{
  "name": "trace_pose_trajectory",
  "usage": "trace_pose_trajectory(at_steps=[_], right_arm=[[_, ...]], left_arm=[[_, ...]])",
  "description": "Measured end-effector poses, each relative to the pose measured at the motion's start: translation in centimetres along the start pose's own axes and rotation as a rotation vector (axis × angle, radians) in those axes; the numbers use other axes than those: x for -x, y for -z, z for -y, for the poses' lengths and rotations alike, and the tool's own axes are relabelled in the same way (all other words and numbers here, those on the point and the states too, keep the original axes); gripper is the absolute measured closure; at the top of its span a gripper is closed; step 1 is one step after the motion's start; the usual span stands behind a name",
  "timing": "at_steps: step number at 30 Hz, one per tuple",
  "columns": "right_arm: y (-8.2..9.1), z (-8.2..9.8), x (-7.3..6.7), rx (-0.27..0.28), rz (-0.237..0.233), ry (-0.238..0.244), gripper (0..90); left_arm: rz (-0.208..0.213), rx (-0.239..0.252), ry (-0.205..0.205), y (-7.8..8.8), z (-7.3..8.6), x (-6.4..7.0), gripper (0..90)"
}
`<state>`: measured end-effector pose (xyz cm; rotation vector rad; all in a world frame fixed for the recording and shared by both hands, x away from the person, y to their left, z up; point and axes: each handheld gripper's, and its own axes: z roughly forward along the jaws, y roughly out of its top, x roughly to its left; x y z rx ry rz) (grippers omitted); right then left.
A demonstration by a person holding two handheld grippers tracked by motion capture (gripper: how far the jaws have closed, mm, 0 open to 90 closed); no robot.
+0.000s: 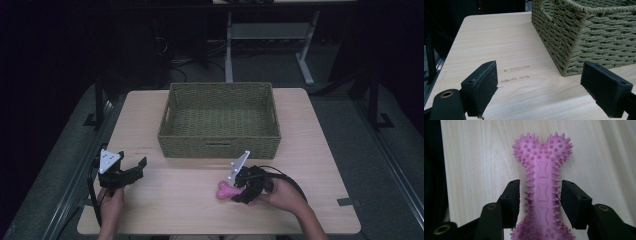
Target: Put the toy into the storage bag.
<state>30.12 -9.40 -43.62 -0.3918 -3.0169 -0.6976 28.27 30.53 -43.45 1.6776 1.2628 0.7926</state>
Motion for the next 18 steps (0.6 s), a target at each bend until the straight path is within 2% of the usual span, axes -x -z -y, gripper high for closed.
trace_pose_trajectory(at_steps=[18], right_arm=[[-0.53,0.03,-0.09,-0.02,0.019,0.022,57.2]], left_arm=[[0.002,0.002,0.003,0.01,-0.01,-0.01,13.6]])
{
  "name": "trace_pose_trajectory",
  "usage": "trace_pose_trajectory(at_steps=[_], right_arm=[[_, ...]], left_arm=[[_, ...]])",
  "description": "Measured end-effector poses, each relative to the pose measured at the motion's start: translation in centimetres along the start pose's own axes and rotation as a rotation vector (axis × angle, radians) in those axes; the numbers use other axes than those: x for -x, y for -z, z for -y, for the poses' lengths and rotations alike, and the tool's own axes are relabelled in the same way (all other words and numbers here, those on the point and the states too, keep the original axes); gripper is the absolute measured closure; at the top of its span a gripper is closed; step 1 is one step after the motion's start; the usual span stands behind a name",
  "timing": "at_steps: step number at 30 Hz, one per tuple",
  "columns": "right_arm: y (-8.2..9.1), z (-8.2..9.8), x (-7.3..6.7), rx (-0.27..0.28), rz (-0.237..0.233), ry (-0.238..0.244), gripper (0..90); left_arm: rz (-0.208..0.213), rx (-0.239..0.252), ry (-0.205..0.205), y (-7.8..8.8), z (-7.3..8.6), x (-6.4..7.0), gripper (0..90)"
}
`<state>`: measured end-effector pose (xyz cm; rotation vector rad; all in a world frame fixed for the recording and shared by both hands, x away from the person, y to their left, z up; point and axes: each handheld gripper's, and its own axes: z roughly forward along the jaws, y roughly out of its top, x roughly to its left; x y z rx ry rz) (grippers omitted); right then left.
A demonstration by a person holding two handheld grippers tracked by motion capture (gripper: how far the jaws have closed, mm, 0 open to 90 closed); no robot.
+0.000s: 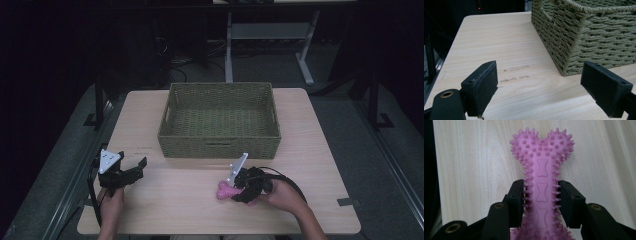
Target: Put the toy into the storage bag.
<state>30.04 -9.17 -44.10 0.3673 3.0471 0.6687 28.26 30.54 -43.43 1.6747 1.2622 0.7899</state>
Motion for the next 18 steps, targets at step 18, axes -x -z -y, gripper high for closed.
trace_pose_trajectory(at_steps=[18], right_arm=[[1.8,0.7,1.8,0.077,-0.075,-0.044,58.1]], left_arm=[[-0.007,-0.001,-0.002,-0.1,-0.1,0.0,13.7]])
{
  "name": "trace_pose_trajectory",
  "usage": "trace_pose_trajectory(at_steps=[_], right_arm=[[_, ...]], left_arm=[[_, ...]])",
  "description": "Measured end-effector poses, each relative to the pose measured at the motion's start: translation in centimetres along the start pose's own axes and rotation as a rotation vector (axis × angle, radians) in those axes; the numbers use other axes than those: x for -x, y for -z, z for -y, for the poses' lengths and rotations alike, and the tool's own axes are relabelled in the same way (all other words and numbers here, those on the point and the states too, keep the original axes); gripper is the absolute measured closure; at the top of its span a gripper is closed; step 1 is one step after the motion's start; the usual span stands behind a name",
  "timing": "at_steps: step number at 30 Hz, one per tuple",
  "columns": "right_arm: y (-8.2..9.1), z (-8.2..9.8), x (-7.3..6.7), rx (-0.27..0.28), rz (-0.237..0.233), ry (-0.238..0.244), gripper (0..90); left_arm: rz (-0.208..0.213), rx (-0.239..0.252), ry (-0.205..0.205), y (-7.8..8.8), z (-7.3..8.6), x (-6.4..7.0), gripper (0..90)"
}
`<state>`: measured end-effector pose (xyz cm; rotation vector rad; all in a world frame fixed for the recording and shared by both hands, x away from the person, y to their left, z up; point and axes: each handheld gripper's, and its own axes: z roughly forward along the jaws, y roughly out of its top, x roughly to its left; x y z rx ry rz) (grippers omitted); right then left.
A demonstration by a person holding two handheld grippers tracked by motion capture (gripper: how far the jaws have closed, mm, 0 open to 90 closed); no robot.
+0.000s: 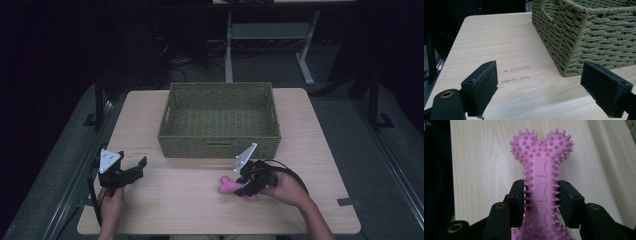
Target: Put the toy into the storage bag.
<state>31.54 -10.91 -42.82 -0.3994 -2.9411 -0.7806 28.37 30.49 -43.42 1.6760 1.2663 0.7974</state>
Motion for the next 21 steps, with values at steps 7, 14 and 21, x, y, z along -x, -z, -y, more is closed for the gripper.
trace_pose_trajectory(at_steps=[7,14,21], right_arm=[[1.5,-0.5,0.7,0.012,-0.007,-0.001,58.1],[3.3,-1.3,1.4,0.045,-0.017,0.012,58.1],[4.9,-2.2,1.9,0.065,-0.023,0.026,58.1]], left_arm=[[-0.002,-0.006,0.001,-0.2,0.0,0.1,13.7],[-0.009,-0.008,0.002,-0.2,0.1,0.0,13.6],[-0.011,-0.007,0.003,-0.3,0.1,0.0,13.6]])
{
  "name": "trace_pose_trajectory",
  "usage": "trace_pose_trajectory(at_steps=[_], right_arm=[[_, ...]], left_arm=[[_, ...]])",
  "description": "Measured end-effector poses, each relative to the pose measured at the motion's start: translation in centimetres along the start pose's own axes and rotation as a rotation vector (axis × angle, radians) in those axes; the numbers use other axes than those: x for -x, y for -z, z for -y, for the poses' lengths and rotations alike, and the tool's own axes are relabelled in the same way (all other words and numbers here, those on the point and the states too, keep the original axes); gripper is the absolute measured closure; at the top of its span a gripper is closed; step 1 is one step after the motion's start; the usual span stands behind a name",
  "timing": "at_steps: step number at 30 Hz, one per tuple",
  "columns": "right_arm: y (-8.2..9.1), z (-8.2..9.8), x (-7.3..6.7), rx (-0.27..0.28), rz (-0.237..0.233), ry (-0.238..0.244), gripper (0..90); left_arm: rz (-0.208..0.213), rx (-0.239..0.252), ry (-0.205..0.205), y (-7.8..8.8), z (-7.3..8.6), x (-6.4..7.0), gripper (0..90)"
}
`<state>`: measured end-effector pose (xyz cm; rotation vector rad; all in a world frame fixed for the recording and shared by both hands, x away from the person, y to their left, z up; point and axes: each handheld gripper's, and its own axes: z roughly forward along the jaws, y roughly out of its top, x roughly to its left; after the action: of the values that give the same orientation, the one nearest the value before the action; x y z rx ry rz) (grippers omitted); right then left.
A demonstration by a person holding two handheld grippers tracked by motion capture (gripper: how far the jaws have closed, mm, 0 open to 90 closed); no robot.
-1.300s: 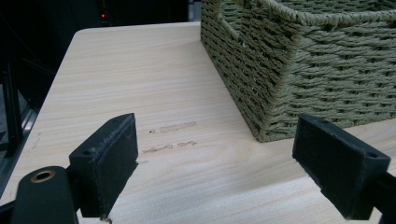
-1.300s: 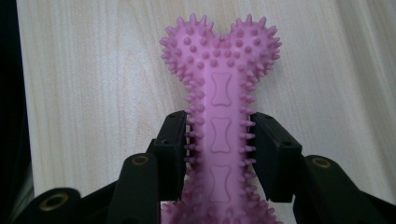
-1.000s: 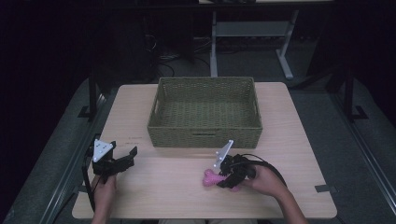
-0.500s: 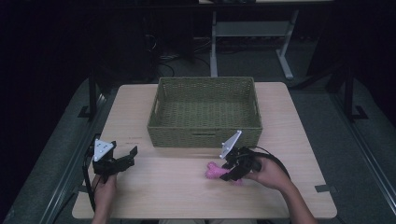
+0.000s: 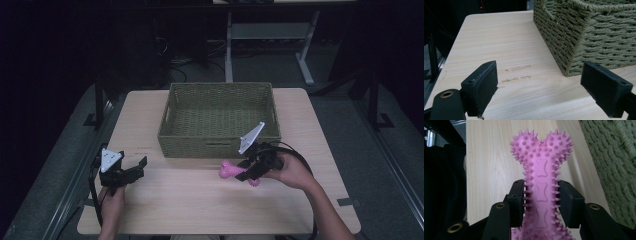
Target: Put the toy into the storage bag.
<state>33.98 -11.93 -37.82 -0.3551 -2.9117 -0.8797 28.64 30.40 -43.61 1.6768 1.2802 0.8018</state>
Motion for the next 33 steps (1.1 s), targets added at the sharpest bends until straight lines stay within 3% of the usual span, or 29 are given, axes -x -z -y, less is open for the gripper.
trace_pose_trajectory(at_steps=[23,33], right_arm=[[3.5,-1.3,1.9,0.027,0.013,-0.017,58.2],[4.4,-2.5,2.7,0.024,0.001,-0.011,58.1]], left_arm=[[0.007,-0.01,-0.032,-0.3,0.0,0.4,13.6],[0.003,-0.008,-0.026,-0.4,0.0,0.4,13.7]])
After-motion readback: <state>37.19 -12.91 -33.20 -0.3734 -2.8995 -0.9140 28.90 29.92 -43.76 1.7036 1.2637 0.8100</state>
